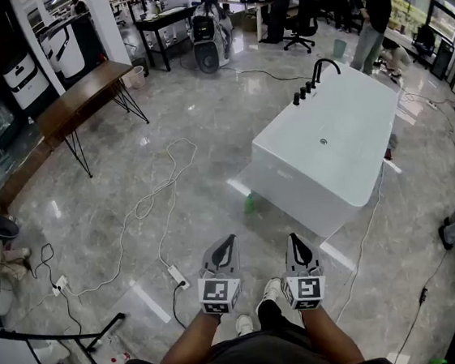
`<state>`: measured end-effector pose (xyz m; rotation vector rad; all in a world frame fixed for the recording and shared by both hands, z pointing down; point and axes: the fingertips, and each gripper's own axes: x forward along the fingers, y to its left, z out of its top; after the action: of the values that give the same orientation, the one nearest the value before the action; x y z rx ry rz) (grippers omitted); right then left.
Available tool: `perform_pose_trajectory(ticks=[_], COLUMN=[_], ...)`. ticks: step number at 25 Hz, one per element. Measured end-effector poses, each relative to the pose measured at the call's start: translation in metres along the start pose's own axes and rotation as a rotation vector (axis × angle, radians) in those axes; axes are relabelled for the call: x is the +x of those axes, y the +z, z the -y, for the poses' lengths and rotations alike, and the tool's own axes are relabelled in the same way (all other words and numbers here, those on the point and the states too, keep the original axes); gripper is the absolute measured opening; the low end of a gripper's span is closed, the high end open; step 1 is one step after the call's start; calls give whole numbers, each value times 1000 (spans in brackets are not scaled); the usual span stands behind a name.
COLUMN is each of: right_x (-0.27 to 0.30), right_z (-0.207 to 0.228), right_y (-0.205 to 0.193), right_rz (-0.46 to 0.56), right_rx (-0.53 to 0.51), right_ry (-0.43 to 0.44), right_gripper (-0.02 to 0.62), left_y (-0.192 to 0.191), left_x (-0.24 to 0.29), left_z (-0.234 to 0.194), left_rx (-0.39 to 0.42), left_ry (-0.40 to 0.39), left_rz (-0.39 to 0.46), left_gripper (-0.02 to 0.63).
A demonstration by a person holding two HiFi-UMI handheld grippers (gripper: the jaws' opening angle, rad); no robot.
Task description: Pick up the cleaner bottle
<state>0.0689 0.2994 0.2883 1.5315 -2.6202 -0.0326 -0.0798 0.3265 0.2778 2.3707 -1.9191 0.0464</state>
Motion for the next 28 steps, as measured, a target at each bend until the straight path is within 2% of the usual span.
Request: perform_pose_trajectory(ticks=[14, 20, 28], right_x=[129, 163, 209], right_z=[92, 123, 147], right_y=[-8, -5, 1], right_rz=[-30, -27, -17], right_rx=[21, 41, 16], right_ry=[37, 43, 34], right_gripper=[17, 17, 17], left_y=[1, 7, 12], left_x=[159, 203, 252], left_z=[-11, -8, -24], left_rx=[-11, 10, 5], left_ry=[10, 14, 14], left_rz=[-43, -70, -63], left_gripper=[6, 6, 6])
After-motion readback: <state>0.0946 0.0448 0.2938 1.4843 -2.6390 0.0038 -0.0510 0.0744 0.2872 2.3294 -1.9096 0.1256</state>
